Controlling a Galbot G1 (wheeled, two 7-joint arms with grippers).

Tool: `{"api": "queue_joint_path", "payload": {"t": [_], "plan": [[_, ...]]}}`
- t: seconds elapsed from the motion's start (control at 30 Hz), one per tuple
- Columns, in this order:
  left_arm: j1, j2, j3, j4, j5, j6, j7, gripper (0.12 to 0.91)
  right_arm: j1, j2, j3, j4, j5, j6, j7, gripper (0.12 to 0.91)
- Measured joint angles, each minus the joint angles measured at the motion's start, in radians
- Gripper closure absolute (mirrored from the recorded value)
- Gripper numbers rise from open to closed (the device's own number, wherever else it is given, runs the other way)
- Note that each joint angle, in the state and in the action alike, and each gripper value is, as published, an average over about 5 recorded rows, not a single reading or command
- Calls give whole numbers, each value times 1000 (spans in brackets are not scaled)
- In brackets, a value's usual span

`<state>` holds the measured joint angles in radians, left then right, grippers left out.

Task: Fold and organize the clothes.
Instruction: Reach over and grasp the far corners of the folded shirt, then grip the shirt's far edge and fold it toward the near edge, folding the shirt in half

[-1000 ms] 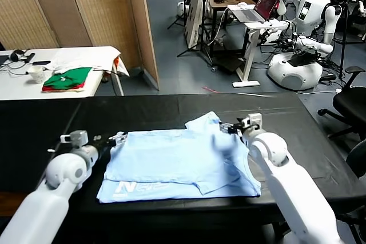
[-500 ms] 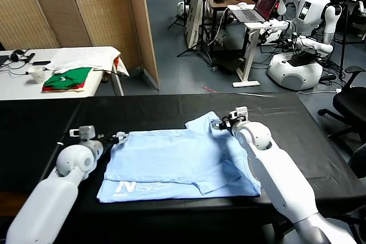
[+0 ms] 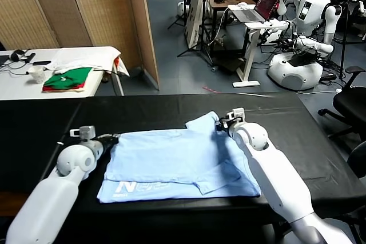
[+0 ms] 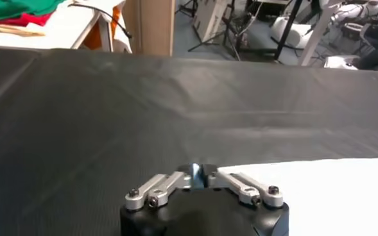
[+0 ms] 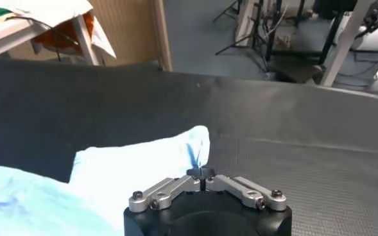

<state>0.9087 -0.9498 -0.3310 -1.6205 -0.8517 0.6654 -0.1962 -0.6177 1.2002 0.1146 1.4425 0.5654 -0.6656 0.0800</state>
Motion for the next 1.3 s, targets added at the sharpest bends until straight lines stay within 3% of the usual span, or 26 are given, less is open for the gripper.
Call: {"api": "queue_joint_path", "payload": {"t": [0.23,0.77,1.07,1.3], "plan": [[50,24,-43,-85,-4,-4,-3,885,-51,-33,42,89,3,25,-4,885],[256,119,-135,-347,46,-5,-10,885,-325,-167,178,406,-34,-70,4,885],[393,95,-174,-439,146,-5,-2,885,-488,-202,208,539,-85,-71,29,885],[479,65,-210,-471,198,-9,6,885,-574,-209,214,589,-131,-71,27,885]]}}
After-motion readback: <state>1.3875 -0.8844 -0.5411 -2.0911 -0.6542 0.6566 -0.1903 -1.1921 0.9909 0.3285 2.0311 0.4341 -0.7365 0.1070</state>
